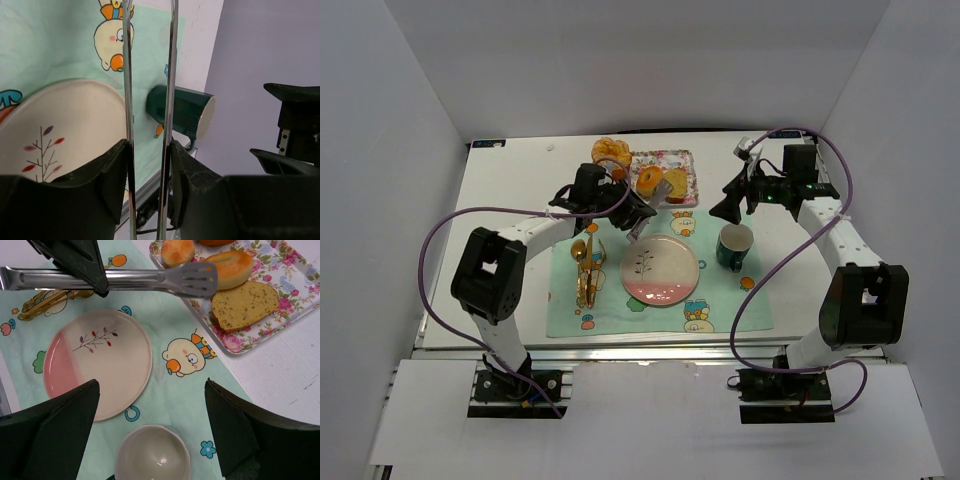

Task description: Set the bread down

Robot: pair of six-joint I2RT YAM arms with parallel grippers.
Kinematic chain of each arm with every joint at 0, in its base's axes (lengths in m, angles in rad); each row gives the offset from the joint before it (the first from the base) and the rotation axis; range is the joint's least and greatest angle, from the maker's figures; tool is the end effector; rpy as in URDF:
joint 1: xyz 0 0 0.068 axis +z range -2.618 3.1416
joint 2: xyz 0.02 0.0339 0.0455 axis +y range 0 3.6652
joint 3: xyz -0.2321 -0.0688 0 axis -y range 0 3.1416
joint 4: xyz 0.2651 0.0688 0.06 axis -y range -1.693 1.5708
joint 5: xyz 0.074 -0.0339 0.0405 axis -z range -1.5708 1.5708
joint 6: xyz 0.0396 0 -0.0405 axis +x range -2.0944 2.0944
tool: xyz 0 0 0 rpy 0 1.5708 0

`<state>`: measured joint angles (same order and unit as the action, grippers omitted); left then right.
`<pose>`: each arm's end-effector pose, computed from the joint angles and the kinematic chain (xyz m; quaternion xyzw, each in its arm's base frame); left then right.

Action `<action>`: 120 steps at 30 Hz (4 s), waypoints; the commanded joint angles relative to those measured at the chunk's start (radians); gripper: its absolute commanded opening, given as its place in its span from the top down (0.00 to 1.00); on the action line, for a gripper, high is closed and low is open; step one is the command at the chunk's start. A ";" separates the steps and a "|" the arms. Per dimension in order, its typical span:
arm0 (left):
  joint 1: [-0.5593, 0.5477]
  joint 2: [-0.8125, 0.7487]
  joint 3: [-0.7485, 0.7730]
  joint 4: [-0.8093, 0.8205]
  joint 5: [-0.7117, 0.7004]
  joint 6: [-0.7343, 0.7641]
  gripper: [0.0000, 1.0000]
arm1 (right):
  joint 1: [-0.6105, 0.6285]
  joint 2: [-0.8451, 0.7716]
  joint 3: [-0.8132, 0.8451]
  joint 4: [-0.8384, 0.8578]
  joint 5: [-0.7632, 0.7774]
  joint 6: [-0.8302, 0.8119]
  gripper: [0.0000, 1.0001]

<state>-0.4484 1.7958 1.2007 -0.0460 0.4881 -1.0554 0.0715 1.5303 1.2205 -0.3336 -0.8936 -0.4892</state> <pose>0.3635 -0.1955 0.1756 -0.1559 0.8601 -0.4549 0.1702 0.3573 0.0565 0.2625 -0.4089 0.7216 0.2944 0.4747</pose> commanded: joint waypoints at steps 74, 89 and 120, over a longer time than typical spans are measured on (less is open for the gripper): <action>-0.023 0.128 0.053 0.113 -0.040 -0.384 0.64 | -0.042 -0.047 -0.049 0.041 -0.071 0.009 0.11; -0.023 0.053 0.056 0.248 -0.017 -0.417 0.97 | -0.050 -0.064 -0.052 0.039 -0.085 0.008 0.11; -0.021 -0.645 -0.427 -0.172 0.156 -0.110 1.00 | -0.059 -0.091 -0.036 0.042 -0.154 -0.026 0.11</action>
<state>-0.4671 1.2694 0.8482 -0.0620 0.5972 -1.2182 0.0189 1.4338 1.1629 -0.3077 -1.0084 -0.5129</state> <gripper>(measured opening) 0.283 0.895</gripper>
